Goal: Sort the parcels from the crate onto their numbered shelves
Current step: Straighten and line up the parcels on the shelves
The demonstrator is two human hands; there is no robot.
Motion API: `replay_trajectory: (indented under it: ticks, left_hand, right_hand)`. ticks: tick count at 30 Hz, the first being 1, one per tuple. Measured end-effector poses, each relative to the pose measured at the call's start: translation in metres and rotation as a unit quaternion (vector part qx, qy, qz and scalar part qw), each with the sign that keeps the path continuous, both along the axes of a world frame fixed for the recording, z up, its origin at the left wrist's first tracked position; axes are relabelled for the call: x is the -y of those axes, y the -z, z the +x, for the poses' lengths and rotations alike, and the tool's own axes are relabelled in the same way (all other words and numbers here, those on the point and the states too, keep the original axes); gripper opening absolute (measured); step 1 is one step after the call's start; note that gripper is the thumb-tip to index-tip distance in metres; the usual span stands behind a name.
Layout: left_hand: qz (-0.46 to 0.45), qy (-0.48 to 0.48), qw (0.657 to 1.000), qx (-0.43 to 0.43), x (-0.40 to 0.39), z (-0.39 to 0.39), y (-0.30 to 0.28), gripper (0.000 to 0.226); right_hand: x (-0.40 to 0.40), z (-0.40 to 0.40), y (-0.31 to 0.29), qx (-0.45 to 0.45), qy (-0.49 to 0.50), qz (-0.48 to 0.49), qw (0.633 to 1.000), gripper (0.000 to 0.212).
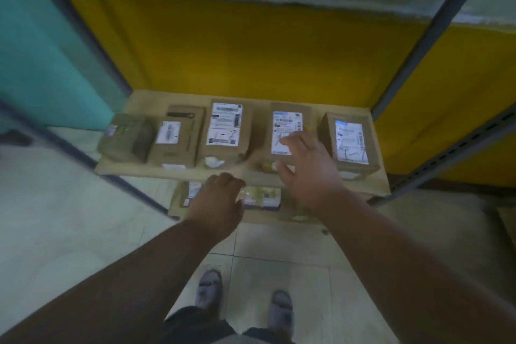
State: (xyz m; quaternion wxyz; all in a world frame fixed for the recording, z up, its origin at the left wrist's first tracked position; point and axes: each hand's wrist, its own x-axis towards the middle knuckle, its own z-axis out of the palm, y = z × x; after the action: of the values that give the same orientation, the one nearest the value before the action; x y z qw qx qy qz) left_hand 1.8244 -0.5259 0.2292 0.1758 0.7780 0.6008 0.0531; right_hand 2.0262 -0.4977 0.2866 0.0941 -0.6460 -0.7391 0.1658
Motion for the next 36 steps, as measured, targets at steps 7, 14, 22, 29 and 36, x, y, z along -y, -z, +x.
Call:
replay_trajectory:
  ticks: [7, 14, 22, 29, 36]
  left_hand:
    - [0.033, -0.060, 0.997, -0.031, 0.060, -0.062, -0.024, 0.038]
    - [0.012, -0.069, 0.997, -0.017, 0.054, -0.154, -0.003, 0.039]
    - [-0.071, -0.084, 0.994, -0.017, 0.030, -0.243, 0.117, 0.046]
    - [-0.137, -0.127, 0.982, -0.015, 0.011, -0.252, 0.287, 0.048]
    - [-0.134, -0.147, 0.980, -0.009, -0.048, -0.230, 0.461, 0.049]
  right_hand:
    - [0.048, -0.069, -0.037, -0.038, -0.076, 0.072, 0.994, 0.049]
    - [0.064, -0.149, -0.014, -0.059, -0.049, 0.095, 0.993, 0.043]
    - [0.049, -0.258, 0.120, -0.044, -0.050, -0.036, 0.997, 0.046]
    - [0.007, -0.274, 0.285, -0.032, -0.053, -0.068, 0.996, 0.044]
    - [-0.050, -0.248, 0.441, -0.021, -0.016, -0.039, 0.999, 0.045]
